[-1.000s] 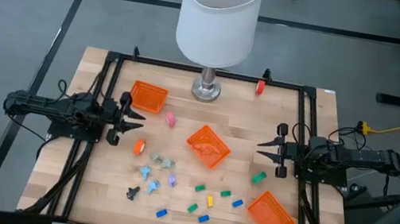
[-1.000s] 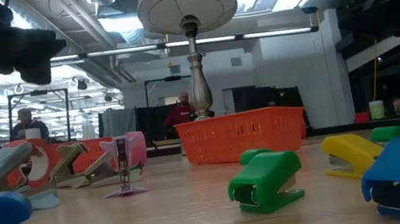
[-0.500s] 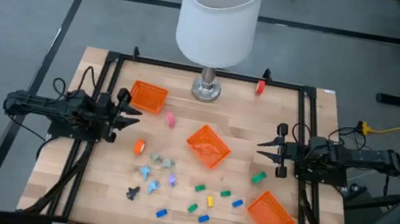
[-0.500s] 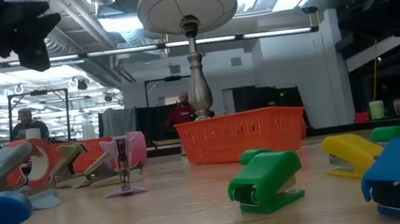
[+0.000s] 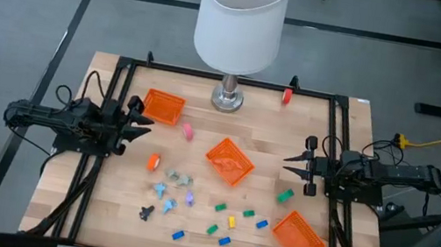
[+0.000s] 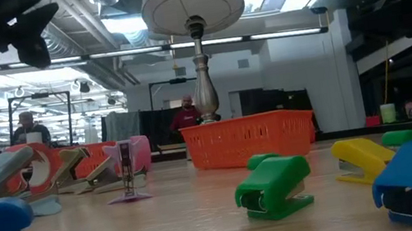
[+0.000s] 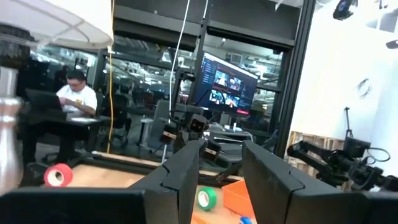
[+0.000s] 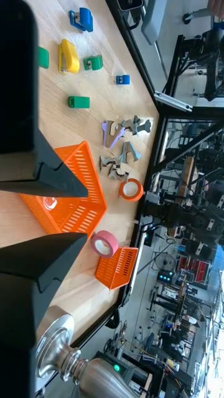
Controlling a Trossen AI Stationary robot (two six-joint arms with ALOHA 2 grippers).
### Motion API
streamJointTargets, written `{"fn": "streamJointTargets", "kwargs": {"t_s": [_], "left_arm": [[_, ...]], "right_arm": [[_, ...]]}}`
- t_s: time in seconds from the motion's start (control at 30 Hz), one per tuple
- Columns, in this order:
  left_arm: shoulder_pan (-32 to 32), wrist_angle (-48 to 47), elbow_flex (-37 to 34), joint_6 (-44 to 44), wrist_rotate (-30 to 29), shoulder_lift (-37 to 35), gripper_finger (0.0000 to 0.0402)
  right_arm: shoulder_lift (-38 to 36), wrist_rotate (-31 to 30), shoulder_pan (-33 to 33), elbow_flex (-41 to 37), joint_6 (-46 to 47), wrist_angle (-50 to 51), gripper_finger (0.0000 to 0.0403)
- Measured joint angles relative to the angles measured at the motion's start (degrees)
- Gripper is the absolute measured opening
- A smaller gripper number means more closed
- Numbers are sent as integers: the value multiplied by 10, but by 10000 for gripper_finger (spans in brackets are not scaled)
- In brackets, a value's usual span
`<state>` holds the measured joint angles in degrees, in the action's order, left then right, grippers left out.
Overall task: Pick and place Stapler, Stapler remover, tape
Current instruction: Put the orange tape into the top orange bin
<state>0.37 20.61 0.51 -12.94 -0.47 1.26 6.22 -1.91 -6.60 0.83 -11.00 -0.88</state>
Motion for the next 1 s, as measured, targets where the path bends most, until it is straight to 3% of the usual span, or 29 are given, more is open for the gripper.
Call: {"fn": "streamJointTargets", "kwargs": {"t_s": [0.27, 0.43, 0.67, 1.0], "left_arm": [[0, -46, 11, 0, -82, 18, 118], [0, -80, 50, -13, -91, 77, 118], [0, -165, 145, -35, -104, 198, 118], [0, -377, 316, -96, -123, 358, 118]], "right_arm": [[0, 0, 0, 0, 0, 0, 106], [0, 0, 0, 0, 0, 0, 106], [0, 0, 0, 0, 0, 0, 106], [0, 0, 0, 0, 0, 0, 106]]}}
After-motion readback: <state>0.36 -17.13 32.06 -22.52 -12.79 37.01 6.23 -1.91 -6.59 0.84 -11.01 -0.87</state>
